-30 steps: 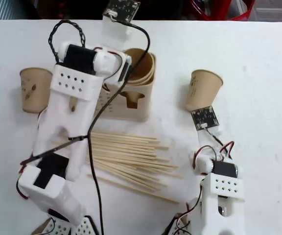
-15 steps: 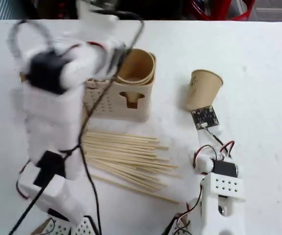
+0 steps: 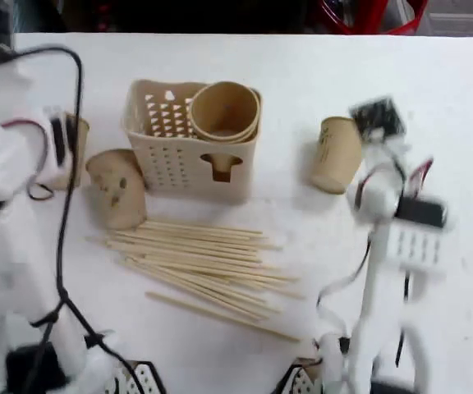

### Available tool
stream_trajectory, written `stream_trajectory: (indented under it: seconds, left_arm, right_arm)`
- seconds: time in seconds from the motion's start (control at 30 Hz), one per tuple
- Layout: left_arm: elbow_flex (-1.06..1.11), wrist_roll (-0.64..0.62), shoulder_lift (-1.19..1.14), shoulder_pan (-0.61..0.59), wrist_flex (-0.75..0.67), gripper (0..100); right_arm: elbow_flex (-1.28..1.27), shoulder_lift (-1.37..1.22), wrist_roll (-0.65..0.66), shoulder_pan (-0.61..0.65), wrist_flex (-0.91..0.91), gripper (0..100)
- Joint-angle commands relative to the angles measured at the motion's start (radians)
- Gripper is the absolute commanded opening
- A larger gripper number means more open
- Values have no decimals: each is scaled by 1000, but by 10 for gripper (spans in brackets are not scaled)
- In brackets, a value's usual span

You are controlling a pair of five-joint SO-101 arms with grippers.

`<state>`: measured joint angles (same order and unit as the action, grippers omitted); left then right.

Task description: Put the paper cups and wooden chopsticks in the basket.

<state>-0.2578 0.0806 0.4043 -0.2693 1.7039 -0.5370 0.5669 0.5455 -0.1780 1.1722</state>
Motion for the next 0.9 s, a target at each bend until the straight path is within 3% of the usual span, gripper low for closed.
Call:
stream_trajectory:
  seconds: [0.0,0.17,0.4,0.63,0.87]
  left_arm:
    - [608,9,165,-19,-276,133]
    - [1085,12,361,-19,-614,133]
    - [1252,34,504,-27,-720,133]
    - [1295,40,504,-2,-769,133]
    - [1297,37,504,-2,-770,133]
  right_arm:
    - [477,-403,-40,42,85,122]
    - [1049,-785,-112,87,266,124]
    - [1731,-1224,-138,120,441,213]
    - [2068,-1609,-313,117,349,207]
    - [2176,-1751,-319,113,458,201]
